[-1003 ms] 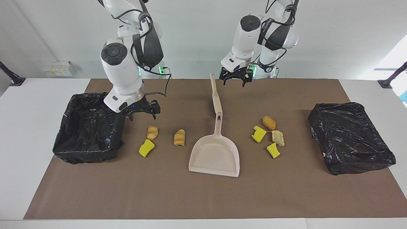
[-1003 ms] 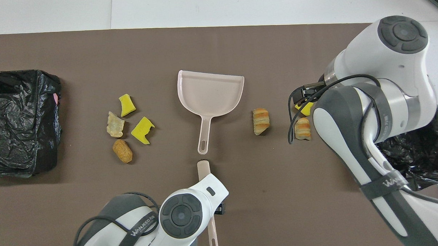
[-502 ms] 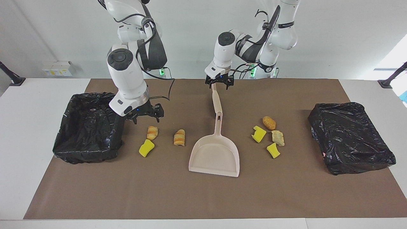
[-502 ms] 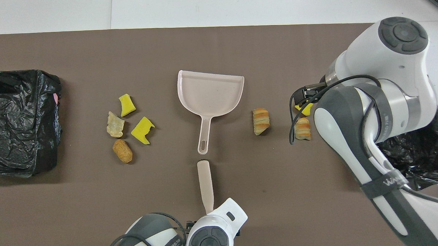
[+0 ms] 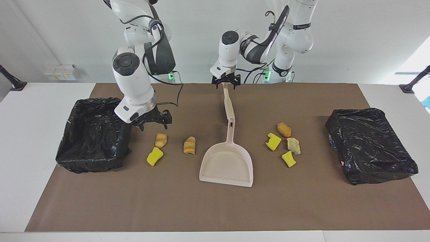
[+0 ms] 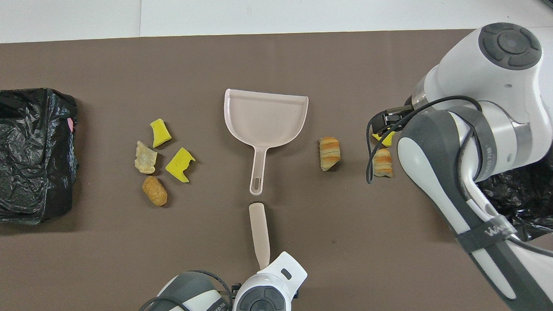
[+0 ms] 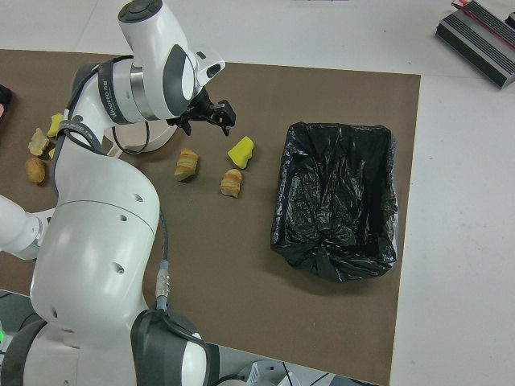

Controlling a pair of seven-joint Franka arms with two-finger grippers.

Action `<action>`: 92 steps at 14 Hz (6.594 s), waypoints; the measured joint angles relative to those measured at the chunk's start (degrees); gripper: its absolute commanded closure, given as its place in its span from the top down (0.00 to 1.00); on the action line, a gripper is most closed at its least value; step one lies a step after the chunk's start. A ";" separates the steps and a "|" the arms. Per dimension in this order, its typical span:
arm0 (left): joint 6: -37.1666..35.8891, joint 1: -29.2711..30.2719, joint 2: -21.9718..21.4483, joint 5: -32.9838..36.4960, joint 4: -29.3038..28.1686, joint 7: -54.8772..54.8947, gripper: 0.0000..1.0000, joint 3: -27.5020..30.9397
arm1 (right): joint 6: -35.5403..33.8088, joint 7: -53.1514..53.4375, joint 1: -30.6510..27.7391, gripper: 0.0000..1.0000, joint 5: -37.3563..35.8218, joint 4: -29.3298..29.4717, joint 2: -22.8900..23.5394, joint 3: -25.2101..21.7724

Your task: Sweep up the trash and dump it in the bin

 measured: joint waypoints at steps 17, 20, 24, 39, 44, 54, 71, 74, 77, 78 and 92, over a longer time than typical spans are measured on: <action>-34.51 37.42 -10.33 8.88 19.22 41.75 0.00 3.11 | 8.29 18.88 10.48 1.00 0.00 -2.58 -0.11 0.54; -26.11 47.14 -6.05 9.43 19.72 50.68 0.00 3.26 | 12.75 27.89 16.97 1.00 -1.84 -3.15 1.74 0.52; -19.92 49.30 2.92 12.47 22.43 54.46 0.00 3.20 | 17.71 39.50 24.43 1.00 -7.02 -3.32 5.72 0.52; -21.30 43.42 7.89 12.69 17.00 57.44 0.00 1.30 | 22.95 37.90 28.40 0.00 -10.06 -4.29 10.39 0.05; -22.41 45.48 3.36 6.68 18.70 54.30 0.00 2.39 | 16.18 22.33 26.90 0.00 -10.05 -4.07 5.74 -0.11; -22.02 47.21 1.78 3.87 12.02 31.96 0.00 1.58 | 3.58 -38.75 22.89 0.00 -9.54 -6.02 -0.08 -0.10; -9.28 23.26 1.21 -6.94 6.87 25.64 0.00 0.98 | 23.71 -66.99 19.69 0.00 -1.48 -11.31 4.71 0.33; -16.07 24.64 1.61 -6.94 12.16 23.86 0.00 2.14 | 23.87 -66.67 19.82 0.00 -1.40 -11.31 4.82 0.32; -19.43 30.79 1.63 -3.85 16.53 26.16 0.00 2.57 | 23.86 -67.28 19.76 0.00 -1.38 -11.28 4.82 0.32; -19.43 32.68 1.76 -1.22 17.53 29.72 0.00 2.70 | 23.56 -68.02 19.61 0.00 -1.38 -11.13 4.78 0.29; -15.59 42.61 14.02 11.02 23.19 55.03 0.00 1.69 | 23.39 -65.83 17.54 0.00 -1.43 -30.89 -12.18 0.37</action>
